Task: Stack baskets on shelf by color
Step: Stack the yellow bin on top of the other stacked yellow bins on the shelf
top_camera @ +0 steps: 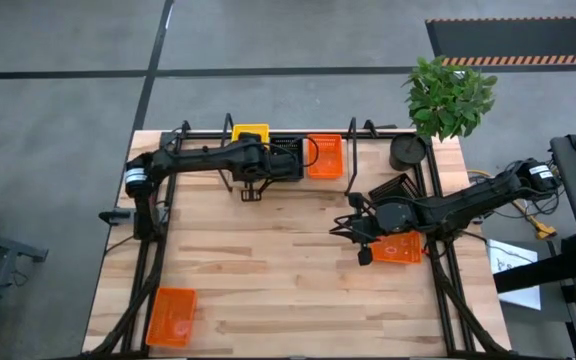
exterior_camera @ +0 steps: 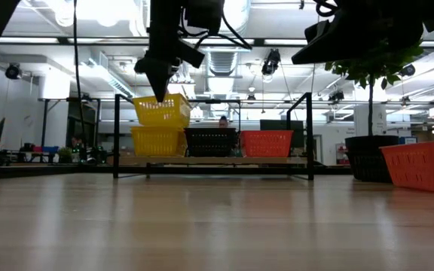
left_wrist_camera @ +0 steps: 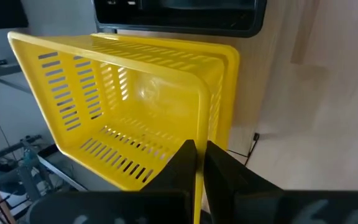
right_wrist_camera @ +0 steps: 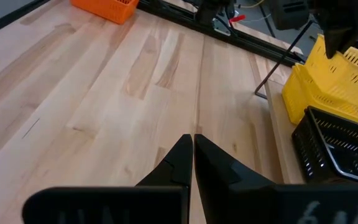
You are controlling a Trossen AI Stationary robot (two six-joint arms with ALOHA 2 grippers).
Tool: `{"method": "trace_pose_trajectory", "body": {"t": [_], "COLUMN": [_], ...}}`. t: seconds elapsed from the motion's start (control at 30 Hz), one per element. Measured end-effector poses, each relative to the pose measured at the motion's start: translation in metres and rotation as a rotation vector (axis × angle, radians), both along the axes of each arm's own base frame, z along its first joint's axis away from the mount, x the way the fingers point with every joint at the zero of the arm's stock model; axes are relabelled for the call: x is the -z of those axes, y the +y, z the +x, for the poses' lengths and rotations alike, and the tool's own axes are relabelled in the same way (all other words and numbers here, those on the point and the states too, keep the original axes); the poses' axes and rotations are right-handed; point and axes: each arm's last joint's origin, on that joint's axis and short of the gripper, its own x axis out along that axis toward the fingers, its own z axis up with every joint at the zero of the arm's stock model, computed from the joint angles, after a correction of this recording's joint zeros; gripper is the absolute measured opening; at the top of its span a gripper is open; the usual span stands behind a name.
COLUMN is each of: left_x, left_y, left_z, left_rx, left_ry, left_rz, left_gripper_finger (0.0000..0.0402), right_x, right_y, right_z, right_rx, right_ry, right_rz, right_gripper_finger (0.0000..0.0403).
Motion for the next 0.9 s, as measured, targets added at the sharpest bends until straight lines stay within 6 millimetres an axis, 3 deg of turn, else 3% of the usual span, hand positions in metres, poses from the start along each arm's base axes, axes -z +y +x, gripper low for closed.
{"method": "trace_pose_trajectory", "body": {"t": [0.37,0.9], "left_x": [0.009,0.012], "left_y": [0.013,0.014], "left_z": [-0.004,0.001], "left_rx": [-0.043,0.003], "left_ry": [0.015,-0.029], "left_rz": [-0.028,-0.07], "left_gripper_finger": [0.0,0.0], "right_x": [0.0,0.0], "right_y": [0.0,0.0], "right_z": [0.0,0.0], "right_rx": [0.001,0.0], "right_ry": [0.0,0.001], "right_rz": [0.002,0.001], "right_gripper_finger": [0.0009,0.0009]}}
